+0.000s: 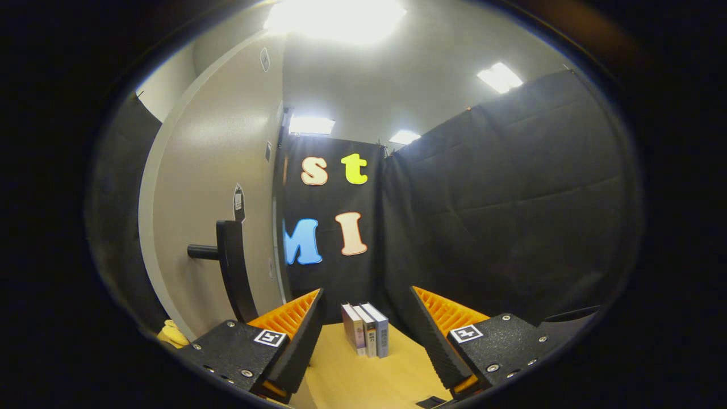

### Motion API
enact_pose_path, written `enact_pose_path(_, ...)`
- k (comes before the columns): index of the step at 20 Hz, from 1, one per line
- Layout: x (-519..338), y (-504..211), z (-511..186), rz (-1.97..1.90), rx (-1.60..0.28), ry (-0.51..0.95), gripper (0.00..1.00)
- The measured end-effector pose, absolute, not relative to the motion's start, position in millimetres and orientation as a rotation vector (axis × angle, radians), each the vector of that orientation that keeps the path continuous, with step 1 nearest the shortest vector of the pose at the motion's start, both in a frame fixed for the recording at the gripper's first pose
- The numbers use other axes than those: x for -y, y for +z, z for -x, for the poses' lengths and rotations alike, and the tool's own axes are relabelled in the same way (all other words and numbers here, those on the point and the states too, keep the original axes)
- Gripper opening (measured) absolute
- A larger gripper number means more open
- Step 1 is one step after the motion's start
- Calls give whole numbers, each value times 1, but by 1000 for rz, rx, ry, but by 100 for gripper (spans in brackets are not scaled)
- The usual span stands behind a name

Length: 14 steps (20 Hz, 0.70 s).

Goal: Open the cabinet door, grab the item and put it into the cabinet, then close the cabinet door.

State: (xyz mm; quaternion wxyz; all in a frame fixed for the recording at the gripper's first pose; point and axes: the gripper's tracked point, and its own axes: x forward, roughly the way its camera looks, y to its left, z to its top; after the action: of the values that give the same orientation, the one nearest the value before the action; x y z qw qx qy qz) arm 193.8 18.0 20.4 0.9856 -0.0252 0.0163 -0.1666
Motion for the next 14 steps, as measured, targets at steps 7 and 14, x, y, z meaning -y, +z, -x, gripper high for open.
enact_pose_path(7, -83, 19, -203, 63, -42, -222, 89)
enact_pose_path(14, -142, 9, -220, 37, -54, -93, 89)
